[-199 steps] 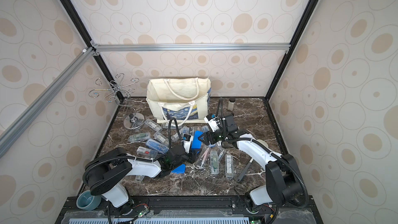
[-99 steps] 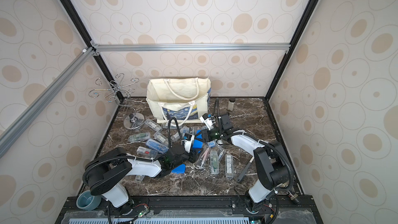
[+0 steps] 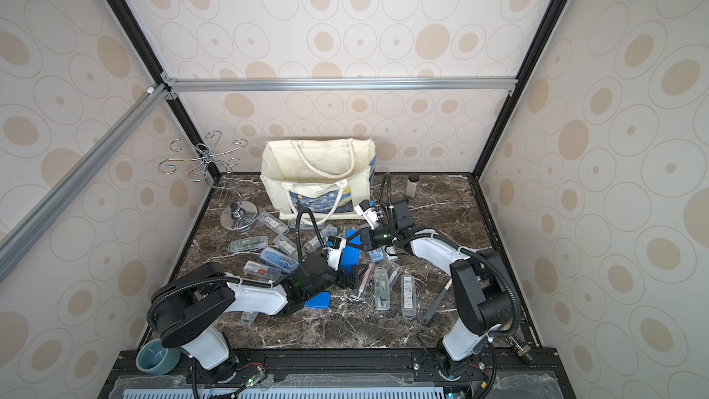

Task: Put the compass set into the canvas bag
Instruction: Place the compass set in the canvas bag.

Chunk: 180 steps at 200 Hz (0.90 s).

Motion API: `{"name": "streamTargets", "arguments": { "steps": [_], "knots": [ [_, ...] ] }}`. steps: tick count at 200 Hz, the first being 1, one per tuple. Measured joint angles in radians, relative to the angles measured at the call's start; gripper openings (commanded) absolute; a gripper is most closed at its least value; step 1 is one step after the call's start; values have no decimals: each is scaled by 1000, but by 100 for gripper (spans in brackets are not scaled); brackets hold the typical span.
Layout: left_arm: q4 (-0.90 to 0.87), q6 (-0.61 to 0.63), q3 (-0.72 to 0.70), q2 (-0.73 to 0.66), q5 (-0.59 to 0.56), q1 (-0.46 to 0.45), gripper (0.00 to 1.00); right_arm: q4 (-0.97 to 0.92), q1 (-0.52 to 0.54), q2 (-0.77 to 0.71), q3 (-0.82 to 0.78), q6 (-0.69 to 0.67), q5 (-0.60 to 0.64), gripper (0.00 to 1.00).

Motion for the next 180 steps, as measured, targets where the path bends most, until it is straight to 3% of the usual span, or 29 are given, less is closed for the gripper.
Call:
{"name": "streamTargets", "arguments": {
  "steps": [50,102,129,180],
  "knots": [
    [10,64,-100,-185,-126,0,100,-109,0,-124,83,-57,113,12],
    [10,151,-128,-309,-248,0,100,-171,0,-209,291,-87,184,9],
    [11,158,-145,-304,-274,0,100,-190,0,-143,471,-86,236,9],
    [16,151,-177,-286,-285,0,100,-249,0,159,914,-97,298,10]
  ]
}}
